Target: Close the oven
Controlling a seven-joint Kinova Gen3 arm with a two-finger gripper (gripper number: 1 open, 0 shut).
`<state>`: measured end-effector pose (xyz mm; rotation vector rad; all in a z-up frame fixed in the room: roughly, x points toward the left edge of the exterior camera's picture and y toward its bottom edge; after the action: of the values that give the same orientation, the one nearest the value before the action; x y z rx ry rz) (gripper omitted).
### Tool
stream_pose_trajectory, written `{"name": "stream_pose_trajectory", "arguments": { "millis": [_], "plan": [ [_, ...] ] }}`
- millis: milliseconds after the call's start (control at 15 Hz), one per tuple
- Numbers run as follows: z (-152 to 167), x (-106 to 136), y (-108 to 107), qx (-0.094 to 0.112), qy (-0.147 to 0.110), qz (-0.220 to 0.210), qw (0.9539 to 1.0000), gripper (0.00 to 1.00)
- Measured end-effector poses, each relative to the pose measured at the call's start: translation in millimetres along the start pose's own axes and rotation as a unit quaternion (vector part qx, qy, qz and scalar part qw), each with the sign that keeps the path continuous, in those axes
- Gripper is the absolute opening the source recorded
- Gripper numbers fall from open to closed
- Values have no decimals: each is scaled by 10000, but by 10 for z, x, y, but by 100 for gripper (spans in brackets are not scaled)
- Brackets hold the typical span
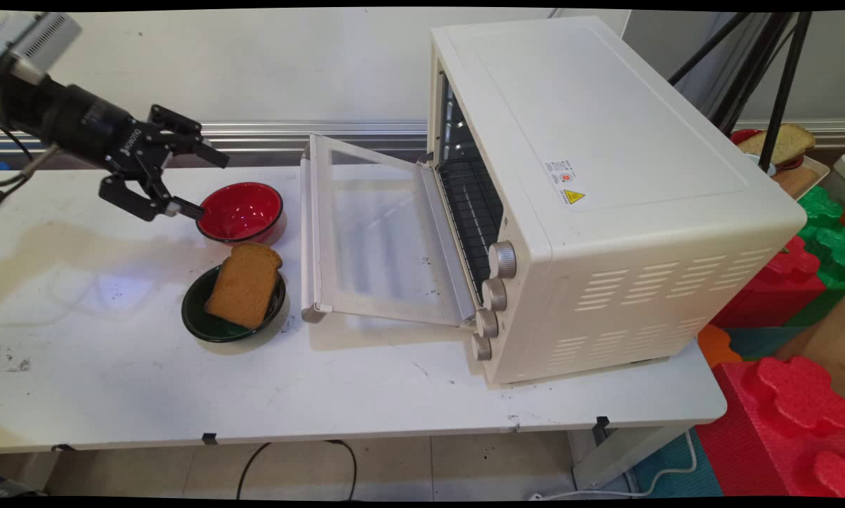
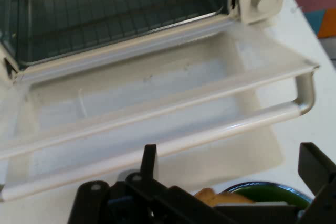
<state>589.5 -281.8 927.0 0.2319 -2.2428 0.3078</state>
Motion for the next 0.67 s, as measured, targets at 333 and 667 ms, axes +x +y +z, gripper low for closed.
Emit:
{"name": "stream_pose_trajectory", "arguments": {
  "millis": [333,667],
  "plan": [
    [329,-229,-130,115,-299,-5,9995,100],
    [733,-399,-245,152,-507,-24,9986,100]
  ]
}}
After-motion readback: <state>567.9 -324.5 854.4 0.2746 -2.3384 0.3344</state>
